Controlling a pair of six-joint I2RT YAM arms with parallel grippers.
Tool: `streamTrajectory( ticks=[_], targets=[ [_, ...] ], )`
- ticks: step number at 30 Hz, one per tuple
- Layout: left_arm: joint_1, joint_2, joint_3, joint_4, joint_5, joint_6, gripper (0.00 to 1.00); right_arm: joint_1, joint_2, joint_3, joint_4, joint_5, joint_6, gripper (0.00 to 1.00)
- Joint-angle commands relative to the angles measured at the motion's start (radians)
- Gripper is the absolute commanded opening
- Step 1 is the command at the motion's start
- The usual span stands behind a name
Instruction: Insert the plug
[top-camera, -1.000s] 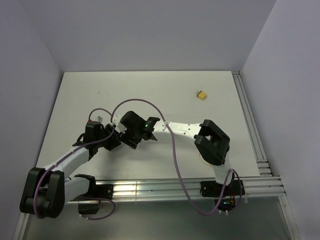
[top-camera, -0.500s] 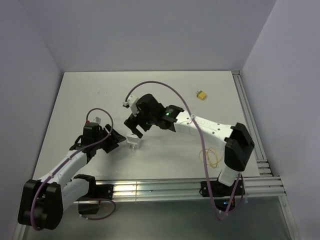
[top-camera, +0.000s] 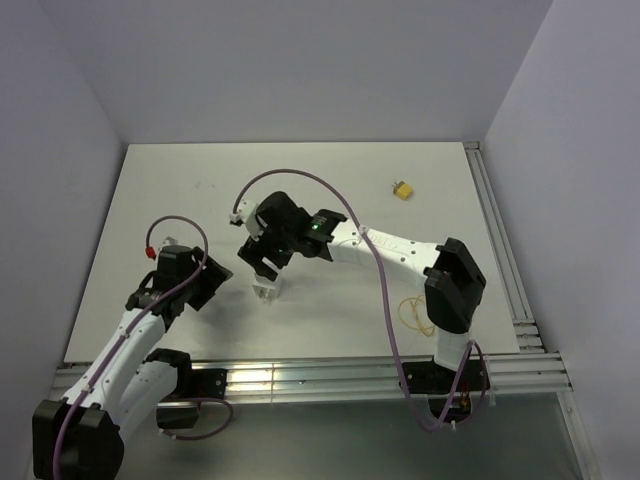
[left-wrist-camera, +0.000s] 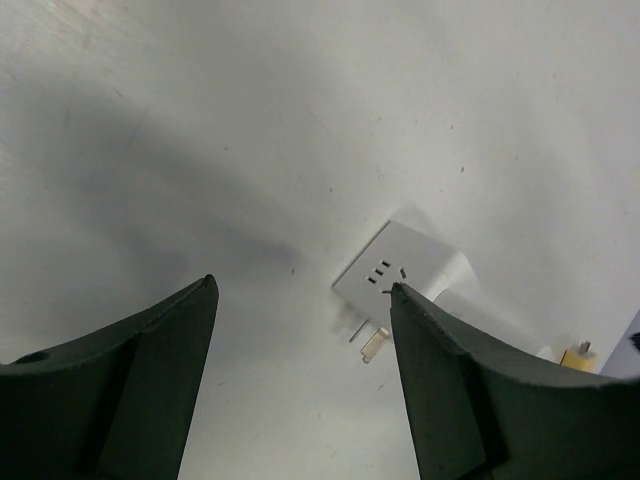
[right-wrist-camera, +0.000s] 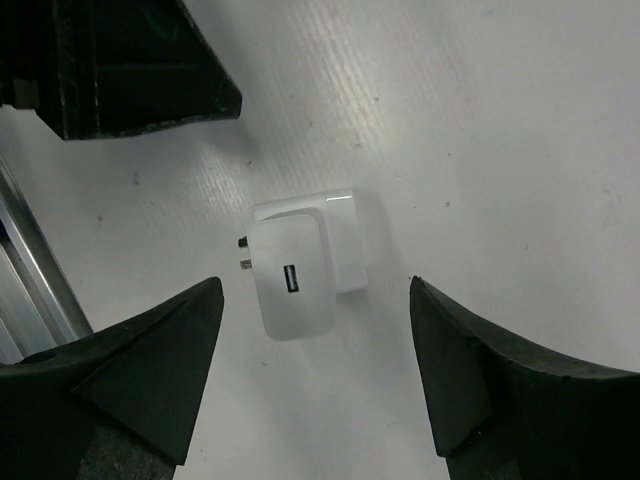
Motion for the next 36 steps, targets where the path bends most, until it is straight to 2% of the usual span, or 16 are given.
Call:
streamTrajectory(
  ticks=[1,7,11,22,30,31,36],
  targets=[
    [-0.003,0.008,0.086,-0.097,-0.099,-0.044,0.76,0.013,0.02,0.06,-0.021,-0.004,-0.028,0.82],
    [-0.003,-0.033,0.096,-0.109,-0.095,-0.042,0.76,0.015,0.1,0.141,-0.093,-0.008,-0.058,0.77],
    [-0.003,-0.058,0.1,-0.112,-0.099,-0.044,0.76,0.013,0.134,0.172,-0.12,-0.019,-0.062,0.67],
    [-0.003,-0.04,0.111,-0.097,-0.075,-0.027,0.77,0.029,0.169,0.189,-0.134,-0.027,-0.068,0.63],
    [-0.003,-0.04,0.099,-0.08,-0.058,-0.019,0.75,0.038,0.166,0.169,-0.106,-0.028,-0.061,0.41],
    [-0.003,-0.041,0.097,-0.075,-0.056,-0.016,0.75,0.041,0.159,0.146,-0.096,-0.025,-0.056,0.34],
    [-0.003,-0.044,0.09,-0.065,-0.053,-0.01,0.75,0.04,0.077,0.008,0.048,0.001,-0.019,0.17]
  ],
)
